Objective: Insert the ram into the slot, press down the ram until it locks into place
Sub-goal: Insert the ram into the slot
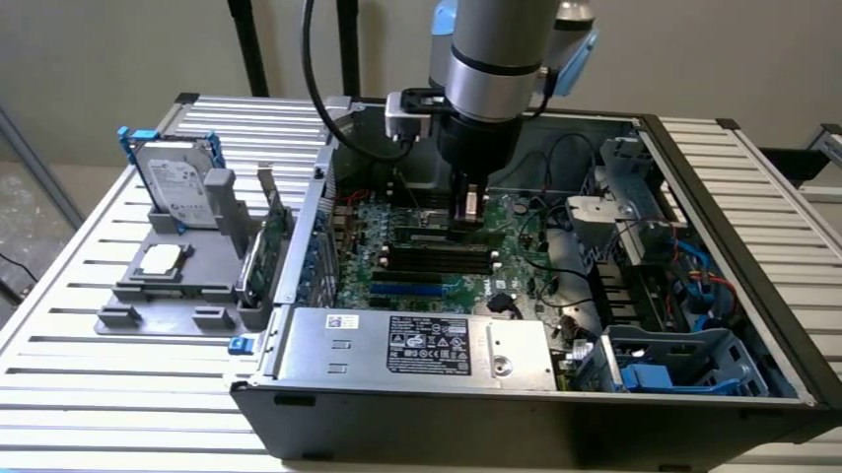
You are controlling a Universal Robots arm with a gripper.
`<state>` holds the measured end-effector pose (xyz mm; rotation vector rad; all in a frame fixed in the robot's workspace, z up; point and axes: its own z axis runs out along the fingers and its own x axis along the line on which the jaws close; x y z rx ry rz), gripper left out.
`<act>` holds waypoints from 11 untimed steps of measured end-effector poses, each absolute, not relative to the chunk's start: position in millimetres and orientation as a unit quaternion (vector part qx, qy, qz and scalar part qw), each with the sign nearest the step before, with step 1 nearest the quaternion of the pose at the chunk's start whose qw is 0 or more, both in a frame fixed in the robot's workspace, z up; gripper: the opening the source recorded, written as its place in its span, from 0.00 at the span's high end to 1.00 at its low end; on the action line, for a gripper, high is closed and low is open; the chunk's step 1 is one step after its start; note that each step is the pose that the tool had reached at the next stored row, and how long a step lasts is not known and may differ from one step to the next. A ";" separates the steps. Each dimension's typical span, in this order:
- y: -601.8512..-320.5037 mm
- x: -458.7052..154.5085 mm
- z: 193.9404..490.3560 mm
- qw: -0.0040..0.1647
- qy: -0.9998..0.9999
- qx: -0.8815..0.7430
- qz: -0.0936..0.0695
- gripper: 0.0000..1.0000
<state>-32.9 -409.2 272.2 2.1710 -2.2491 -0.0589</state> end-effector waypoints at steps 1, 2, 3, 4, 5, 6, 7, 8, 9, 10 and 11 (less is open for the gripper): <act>-409.2 -32.9 270.4 0.008 -0.719 0.694 -0.019 0.87; -409.2 -32.9 268.6 0.008 -0.719 0.694 -0.019 0.87; -409.2 -33.0 266.8 0.008 -0.719 0.694 -0.019 0.87; -409.2 -33.0 264.9 0.008 -0.719 0.694 -0.019 0.87; -409.2 -33.1 263.2 0.008 -0.719 0.694 -0.019 0.87; -409.2 -33.3 261.2 0.008 -0.719 0.694 -0.019 0.87; -409.1 -33.5 259.4 0.008 -0.719 0.694 -0.019 0.87; -409.1 -33.9 257.7 0.008 -0.719 0.694 -0.019 0.87; -409.1 -34.4 255.9 0.008 -0.719 0.694 -0.019 0.87; -409.0 -35.1 254.0 0.008 -0.719 0.694 -0.019 0.87; -408.7 -36.0 252.2 0.008 -0.719 0.694 -0.019 0.87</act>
